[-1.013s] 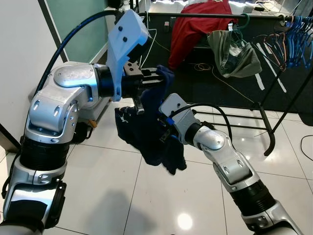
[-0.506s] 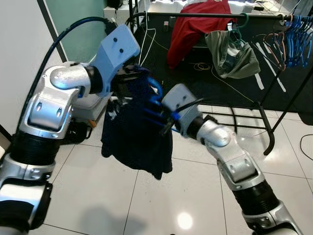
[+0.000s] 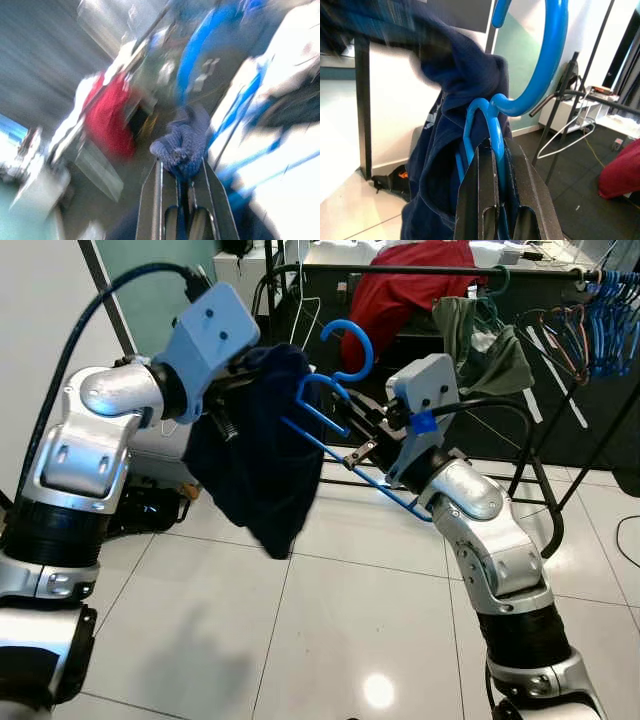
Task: Hang hanger
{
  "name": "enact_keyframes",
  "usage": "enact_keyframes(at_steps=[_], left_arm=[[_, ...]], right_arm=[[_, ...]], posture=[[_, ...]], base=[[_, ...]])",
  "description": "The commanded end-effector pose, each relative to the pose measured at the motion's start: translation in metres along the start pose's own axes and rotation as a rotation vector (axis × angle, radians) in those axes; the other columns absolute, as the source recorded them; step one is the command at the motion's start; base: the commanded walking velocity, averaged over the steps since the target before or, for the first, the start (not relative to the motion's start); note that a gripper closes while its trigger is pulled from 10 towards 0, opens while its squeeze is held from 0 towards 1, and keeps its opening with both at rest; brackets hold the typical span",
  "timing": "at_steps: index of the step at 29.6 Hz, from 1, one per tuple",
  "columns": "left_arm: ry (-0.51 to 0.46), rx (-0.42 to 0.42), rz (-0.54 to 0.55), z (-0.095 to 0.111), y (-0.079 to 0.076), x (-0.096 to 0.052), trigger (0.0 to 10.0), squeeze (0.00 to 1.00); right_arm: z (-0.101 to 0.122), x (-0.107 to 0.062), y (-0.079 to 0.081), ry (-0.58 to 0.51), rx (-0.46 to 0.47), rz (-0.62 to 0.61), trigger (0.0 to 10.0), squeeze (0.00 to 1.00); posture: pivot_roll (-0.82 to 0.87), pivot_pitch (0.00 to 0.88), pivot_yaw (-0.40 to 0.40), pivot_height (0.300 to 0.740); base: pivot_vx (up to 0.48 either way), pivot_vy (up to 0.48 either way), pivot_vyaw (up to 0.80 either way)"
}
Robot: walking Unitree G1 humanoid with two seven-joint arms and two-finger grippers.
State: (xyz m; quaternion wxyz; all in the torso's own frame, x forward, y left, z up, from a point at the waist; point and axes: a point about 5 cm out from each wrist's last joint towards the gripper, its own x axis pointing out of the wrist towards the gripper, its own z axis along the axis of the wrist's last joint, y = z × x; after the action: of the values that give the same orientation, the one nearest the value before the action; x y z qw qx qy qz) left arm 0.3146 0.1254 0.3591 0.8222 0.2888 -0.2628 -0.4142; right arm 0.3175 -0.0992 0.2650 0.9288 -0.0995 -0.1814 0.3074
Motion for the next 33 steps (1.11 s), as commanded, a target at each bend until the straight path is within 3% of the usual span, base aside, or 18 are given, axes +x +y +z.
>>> enact_keyframes(at_steps=[1,4,6,7,8,10,11,13,16,19,21,25,31,32,33], left_arm=[[-0.198,-0.019,-0.044,0.033,-0.003,0.0,10.0,0.0],[-0.519,-0.172,-0.127,0.075,-0.011,-0.002,10.0,0.0],[-0.519,-0.172,-0.127,0.075,-0.011,-0.002,10.0,0.0],[-0.583,-0.209,-0.158,0.082,-0.013,-0.002,10.0,0.0],[-0.583,-0.209,-0.158,0.082,-0.013,-0.002,10.0,0.0],[-0.589,-0.205,-0.215,0.087,-0.022,0.0,10.0,0.0],[-0.575,-0.192,-0.25,0.088,-0.027,0.001,10.0,0.0],[-0.426,-0.13,-0.287,0.068,-0.045,0.01,10.0,0.0],[-0.371,-0.103,-0.302,0.057,-0.052,0.011,10.0,0.0],[-0.201,-0.063,-0.254,0.025,-0.059,0.018,10.0,0.0],[-0.201,-0.063,-0.254,0.025,-0.059,0.018,10.0,0.0],[-0.128,-0.093,-0.128,0.01,-0.05,0.025,10.0,0.0],[-0.166,-0.14,-0.038,0.015,-0.039,0.03,10.0,0.02],[-0.182,-0.151,-0.033,0.019,-0.039,0.032,10.0,0.86],[-0.182,-0.151,-0.033,0.019,-0.039,0.032,10.0,0.86]], right_arm=[[-0.006,0.0,0.004,0.009,0.002,0.012,10.0,0.0],[-0.014,0.001,0.006,0.037,0.016,0.013,10.0,0.0],[-0.014,0.001,0.006,0.037,0.016,0.013,10.0,0.0],[-0.015,0.001,0.007,0.037,0.022,0.012,10.0,0.0],[-0.015,0.001,0.007,0.037,0.022,0.012,10.0,0.0],[-0.014,0.003,0.007,0.029,0.029,0.014,10.0,0.0],[-0.014,0.004,0.007,0.022,0.033,0.015,10.0,0.0],[-0.009,0.007,0.008,-0.006,0.038,0.024,10.0,0.0],[-0.007,0.008,0.008,-0.015,0.039,0.029,10.0,0.0],[-0.004,0.009,0.013,-0.03,0.042,0.069,10.0,0.0],[-0.004,0.009,0.013,-0.03,0.042,0.069,10.0,0.0],[-0.004,0.008,0.028,-0.039,0.074,0.174,10.0,0.0],[-0.002,0.007,0.036,-0.067,0.167,0.224,10.0,0.0],[-0.001,0.007,0.038,-0.085,0.212,0.237,10.0,0.0],[-0.001,0.007,0.038,-0.085,0.212,0.237,10.0,0.0]], posture=[[-0.08,0.077,0.037,0.74],[-0.07,0.076,0.035,0.74],[-0.07,0.076,0.035,0.74],[-0.07,0.076,0.035,0.74],[-0.07,0.076,0.035,0.74],[-0.07,0.074,0.034,0.74],[-0.07,0.072,0.037,0.74],[-0.07,0.069,0.04,0.74],[-0.07,0.069,0.04,0.74],[-0.07,0.069,0.04,0.74],[-0.07,0.069,0.04,0.74],[-0.07,0.066,0.04,0.74],[-0.07,0.068,0.04,0.74],[-0.06,0.07,0.039,0.74],[-0.06,0.07,0.039,0.74]], base=[[0.0,0.0,0.0],[0.0,0.0,0.0],[0.0,0.0,0.0],[0.0,0.0,0.0],[0.0,0.0,0.0],[0.0,0.0,0.0],[0.0,0.0,0.0],[0.0,0.0,0.0],[0.0,0.0,0.0],[0.0,0.0,0.0],[0.0,0.0,0.0],[0.0,0.0,0.0],[0.0,0.0,0.0],[0.0,0.0,0.0],[0.0,0.0,0.0]])
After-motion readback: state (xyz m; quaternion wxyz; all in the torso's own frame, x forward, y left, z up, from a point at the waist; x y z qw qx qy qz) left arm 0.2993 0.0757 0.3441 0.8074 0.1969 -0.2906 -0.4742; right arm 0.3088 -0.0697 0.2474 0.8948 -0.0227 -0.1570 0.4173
